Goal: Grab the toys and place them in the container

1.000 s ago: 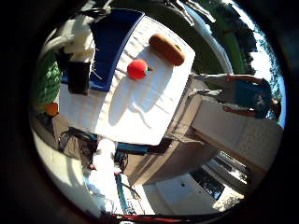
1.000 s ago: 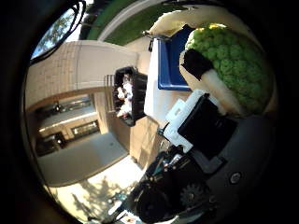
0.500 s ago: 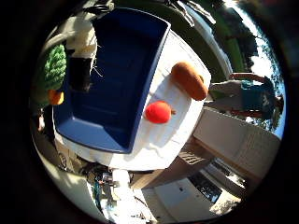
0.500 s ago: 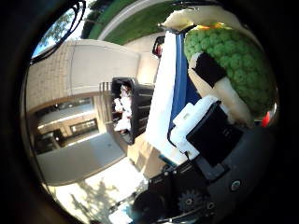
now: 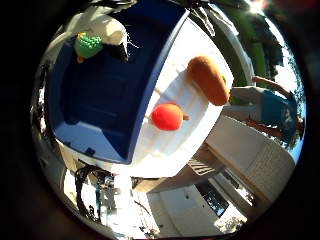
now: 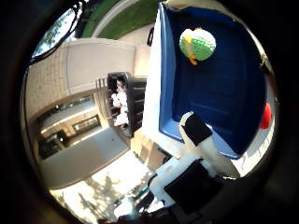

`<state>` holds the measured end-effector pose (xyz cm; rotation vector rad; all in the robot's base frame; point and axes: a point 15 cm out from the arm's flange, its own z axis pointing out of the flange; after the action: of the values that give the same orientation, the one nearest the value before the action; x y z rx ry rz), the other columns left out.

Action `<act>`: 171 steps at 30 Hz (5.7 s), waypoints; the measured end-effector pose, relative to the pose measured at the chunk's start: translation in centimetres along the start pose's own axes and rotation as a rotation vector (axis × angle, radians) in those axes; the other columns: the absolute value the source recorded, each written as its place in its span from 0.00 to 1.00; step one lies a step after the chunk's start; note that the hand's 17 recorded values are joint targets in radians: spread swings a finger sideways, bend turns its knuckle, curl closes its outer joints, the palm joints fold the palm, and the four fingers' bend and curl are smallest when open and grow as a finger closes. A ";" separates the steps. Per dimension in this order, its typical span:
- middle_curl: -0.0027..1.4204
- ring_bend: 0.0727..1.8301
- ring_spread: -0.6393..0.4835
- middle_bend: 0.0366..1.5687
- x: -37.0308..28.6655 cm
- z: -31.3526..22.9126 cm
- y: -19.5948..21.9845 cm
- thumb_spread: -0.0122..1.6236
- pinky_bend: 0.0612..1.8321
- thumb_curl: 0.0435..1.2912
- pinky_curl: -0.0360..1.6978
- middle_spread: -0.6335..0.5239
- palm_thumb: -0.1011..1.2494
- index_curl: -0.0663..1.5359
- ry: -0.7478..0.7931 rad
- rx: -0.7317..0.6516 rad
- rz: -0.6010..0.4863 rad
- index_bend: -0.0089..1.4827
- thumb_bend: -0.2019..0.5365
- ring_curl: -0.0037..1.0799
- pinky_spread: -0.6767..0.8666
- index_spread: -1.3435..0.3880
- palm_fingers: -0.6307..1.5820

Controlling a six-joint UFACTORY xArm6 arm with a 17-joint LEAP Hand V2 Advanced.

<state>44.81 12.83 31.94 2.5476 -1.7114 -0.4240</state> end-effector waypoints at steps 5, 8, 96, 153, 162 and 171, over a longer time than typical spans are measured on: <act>0.21 0.20 0.86 0.06 5.1 -3.7 2.7 0.70 0.35 0.26 0.28 0.70 0.56 0.14 0.126 0.048 0.041 0.13 0.23 0.29 0.76 0.57 0.25; 0.21 0.19 0.85 0.07 9.0 -5.2 4.7 0.70 0.33 0.25 0.26 0.69 0.56 0.15 0.213 0.048 0.083 0.13 0.24 0.30 0.76 0.58 0.27; 0.42 0.21 0.81 0.10 -3.0 5.5 -2.2 0.71 0.33 0.26 0.37 0.58 0.53 0.11 -0.079 -0.173 -0.098 0.40 0.24 0.36 0.70 0.54 0.16; 0.62 0.66 0.55 0.62 28.2 6.3 -0.6 0.66 0.62 0.33 0.45 0.36 0.70 0.08 0.447 -0.197 0.190 0.26 0.45 0.68 0.68 0.42 0.79; 0.72 0.71 0.49 0.68 22.1 0.9 3.5 0.68 0.68 0.42 0.53 0.34 0.77 0.05 0.364 -0.225 0.169 0.42 0.37 0.75 0.63 0.29 0.74; 0.77 0.75 0.47 0.71 12.6 -5.8 7.6 0.72 0.70 0.45 0.58 0.34 0.78 0.03 0.361 -0.215 0.070 0.50 0.27 0.77 0.59 0.21 0.70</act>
<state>43.82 -2.35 36.45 2.2393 -1.5271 -0.1231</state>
